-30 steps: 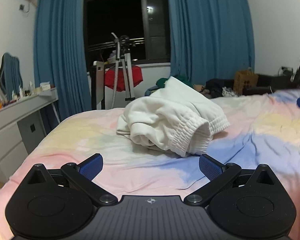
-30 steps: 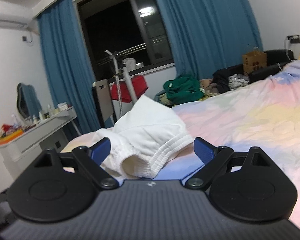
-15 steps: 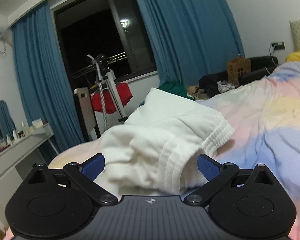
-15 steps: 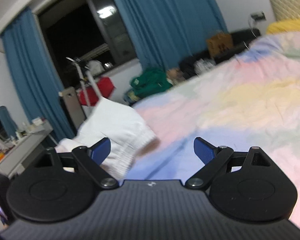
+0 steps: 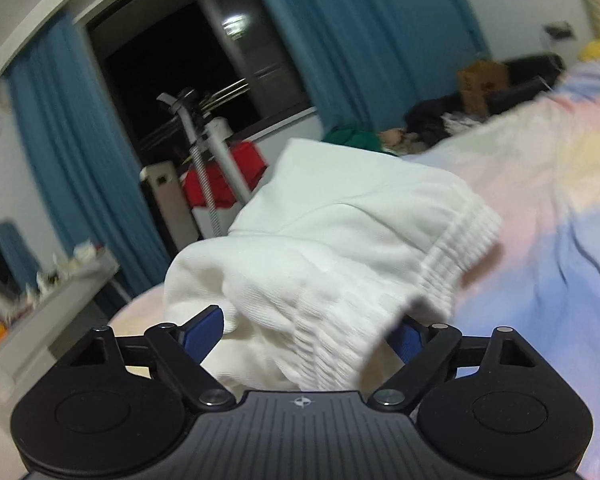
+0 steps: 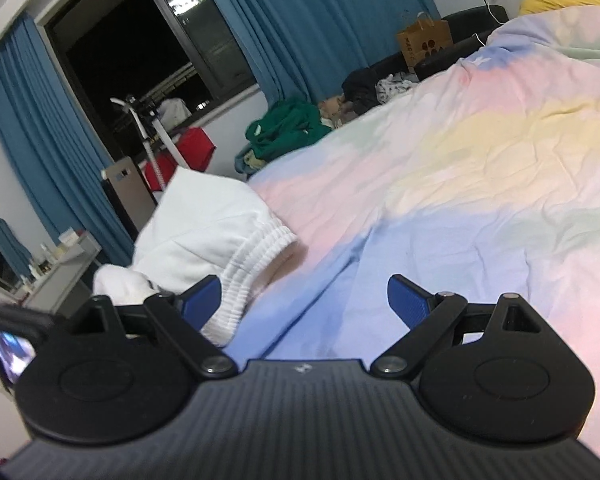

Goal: Fold clothes
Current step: 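Grasp the ribbed cuff with the left gripper while the right gripper grasps the other cuff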

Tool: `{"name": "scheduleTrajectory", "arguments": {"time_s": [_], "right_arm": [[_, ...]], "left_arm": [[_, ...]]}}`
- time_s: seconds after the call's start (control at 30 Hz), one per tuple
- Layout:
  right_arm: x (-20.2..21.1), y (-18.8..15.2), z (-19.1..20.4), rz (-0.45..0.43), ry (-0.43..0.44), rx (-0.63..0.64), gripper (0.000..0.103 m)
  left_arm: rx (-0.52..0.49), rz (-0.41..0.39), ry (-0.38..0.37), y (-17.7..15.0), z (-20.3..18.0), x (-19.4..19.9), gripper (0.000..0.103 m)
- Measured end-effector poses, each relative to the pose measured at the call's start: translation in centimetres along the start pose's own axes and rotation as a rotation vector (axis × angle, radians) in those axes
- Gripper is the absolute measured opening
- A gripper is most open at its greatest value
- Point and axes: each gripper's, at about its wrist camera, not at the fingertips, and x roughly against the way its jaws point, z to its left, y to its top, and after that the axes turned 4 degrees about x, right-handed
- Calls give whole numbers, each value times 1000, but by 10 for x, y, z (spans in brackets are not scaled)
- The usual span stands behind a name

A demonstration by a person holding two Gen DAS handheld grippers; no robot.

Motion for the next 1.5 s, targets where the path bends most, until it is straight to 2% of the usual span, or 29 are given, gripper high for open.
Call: {"name": "scheduleTrajectory", "arguments": {"time_s": [0.1, 0.2, 0.27, 0.3, 0.37, 0.47, 0.57, 0.77, 0.93, 1.07, 1.17, 1.23, 1.33, 1.4, 1.5], "right_arm": [[-5, -1, 1, 15, -9, 7, 91], [-6, -2, 4, 4, -15, 29, 91], [-7, -2, 6, -3, -20, 45, 91], [-8, -3, 7, -6, -23, 51, 91], [-9, -3, 8, -14, -23, 55, 91], [-2, -4, 9, -71, -7, 55, 91], [7, -4, 11, -144, 12, 79, 91], [18, -6, 26, -181, 56, 165, 91], [31, -9, 45, -195, 97, 265, 91], [35, -11, 55, -138, 118, 279, 91], [36, -12, 60, -81, 169, 286, 91], [30, -15, 64, 13, 210, 303, 91], [20, -23, 72, 121, 322, 305, 91], [9, -31, 85, 192, 340, 363, 91], [-9, -52, 107, 295, 337, 476, 77]], "left_arm": [[58, -2, 18, 8, 9, -5, 84], [76, -38, 30, 15, 17, 1, 73], [94, -59, 33, 20, 23, 7, 56], [106, -64, 29, 22, 28, 11, 51], [126, -70, 15, 25, 37, 17, 29], [144, -75, -14, 33, 54, 32, 23], [188, -93, -31, 37, 79, 52, 21], [263, -131, -77, 35, 139, 100, 19], [352, -149, -95, 20, 210, 136, 17], [448, -112, -64, -2, 275, 142, 16], [527, -16, -33, -25, 311, 118, 15], [571, 47, -28, -43, 326, 100, 15], [632, 136, -27, -69, 344, 75, 15], [657, 170, -28, -83, 359, 67, 15], [696, 199, -39, -95, 375, 53, 16]]}}
